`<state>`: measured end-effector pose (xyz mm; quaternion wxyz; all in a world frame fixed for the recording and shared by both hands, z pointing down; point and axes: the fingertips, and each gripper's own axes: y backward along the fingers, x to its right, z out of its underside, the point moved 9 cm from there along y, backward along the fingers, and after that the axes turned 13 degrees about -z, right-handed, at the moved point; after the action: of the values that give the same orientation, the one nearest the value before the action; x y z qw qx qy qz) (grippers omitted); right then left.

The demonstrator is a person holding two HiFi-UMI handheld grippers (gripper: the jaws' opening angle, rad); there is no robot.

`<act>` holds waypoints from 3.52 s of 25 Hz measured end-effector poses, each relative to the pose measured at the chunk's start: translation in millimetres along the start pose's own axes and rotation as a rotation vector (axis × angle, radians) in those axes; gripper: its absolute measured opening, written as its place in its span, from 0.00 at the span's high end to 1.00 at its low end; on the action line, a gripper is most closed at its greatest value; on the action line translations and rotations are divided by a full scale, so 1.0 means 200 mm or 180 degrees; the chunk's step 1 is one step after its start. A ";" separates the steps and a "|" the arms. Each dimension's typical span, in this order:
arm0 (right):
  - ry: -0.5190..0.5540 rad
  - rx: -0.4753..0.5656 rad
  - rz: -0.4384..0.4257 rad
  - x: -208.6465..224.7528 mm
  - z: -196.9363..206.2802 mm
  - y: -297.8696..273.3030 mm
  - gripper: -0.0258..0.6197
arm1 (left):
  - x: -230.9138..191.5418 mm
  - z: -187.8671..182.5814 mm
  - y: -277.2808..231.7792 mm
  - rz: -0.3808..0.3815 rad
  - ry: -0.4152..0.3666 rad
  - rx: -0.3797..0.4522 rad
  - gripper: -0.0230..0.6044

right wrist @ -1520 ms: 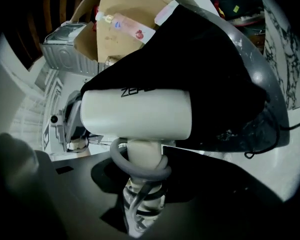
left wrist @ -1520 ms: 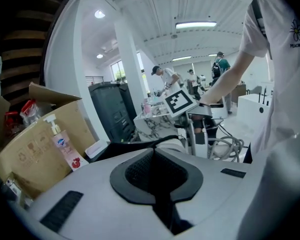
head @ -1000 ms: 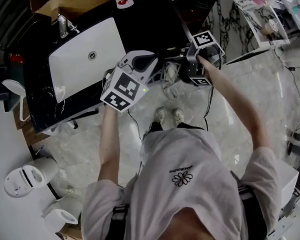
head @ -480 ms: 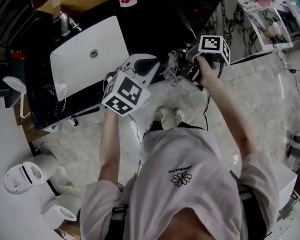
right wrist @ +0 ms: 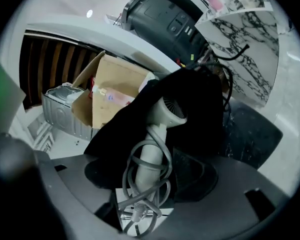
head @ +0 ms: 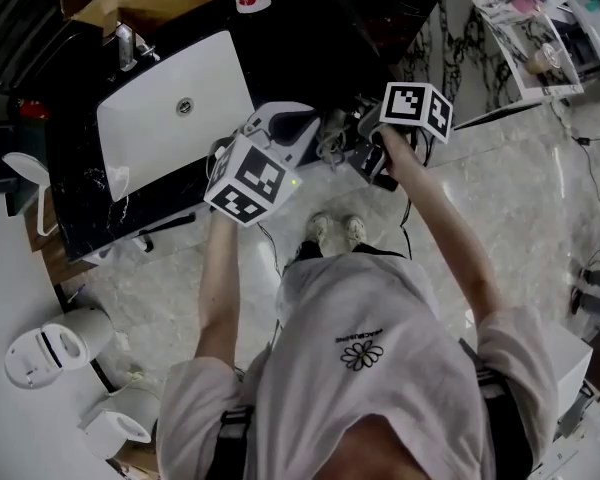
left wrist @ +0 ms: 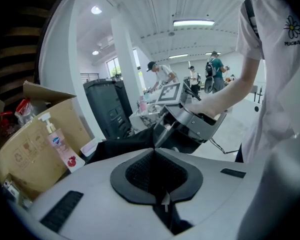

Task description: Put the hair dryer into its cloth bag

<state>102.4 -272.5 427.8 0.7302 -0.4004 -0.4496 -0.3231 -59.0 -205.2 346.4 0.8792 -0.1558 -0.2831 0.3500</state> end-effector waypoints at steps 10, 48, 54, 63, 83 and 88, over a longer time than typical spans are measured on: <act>-0.0058 0.0413 -0.0480 0.00 -0.01 0.02 0.61 | -0.01 -0.02 0.03 -0.0063 -0.0016 0.0018 0.93; 0.0624 0.0459 -0.0454 -0.03 -0.05 -0.10 0.72 | 0.04 -0.02 0.11 -0.0011 -0.0080 0.0011 0.93; 0.1370 0.0472 -0.0265 -0.15 -0.12 -0.16 0.82 | 0.01 -0.01 0.11 -0.0088 -0.0092 -0.0028 0.93; 0.1606 0.0444 -0.0133 -0.11 -0.08 -0.18 0.81 | 0.04 0.03 0.07 0.0016 -0.0051 -0.0103 0.93; 0.2392 0.0481 0.0342 -0.12 0.15 0.36 0.86 | 0.24 0.18 -0.08 0.0183 -0.0136 -0.0438 0.93; 0.2447 0.0500 0.0390 -0.12 0.20 0.42 0.86 | 0.23 0.19 -0.07 -0.0026 0.0194 -0.0313 0.93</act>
<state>147.5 -194.9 392.5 0.8916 -0.2192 -0.1421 -0.3699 -46.7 -179.3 401.4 0.8801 -0.2082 -0.2737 0.3272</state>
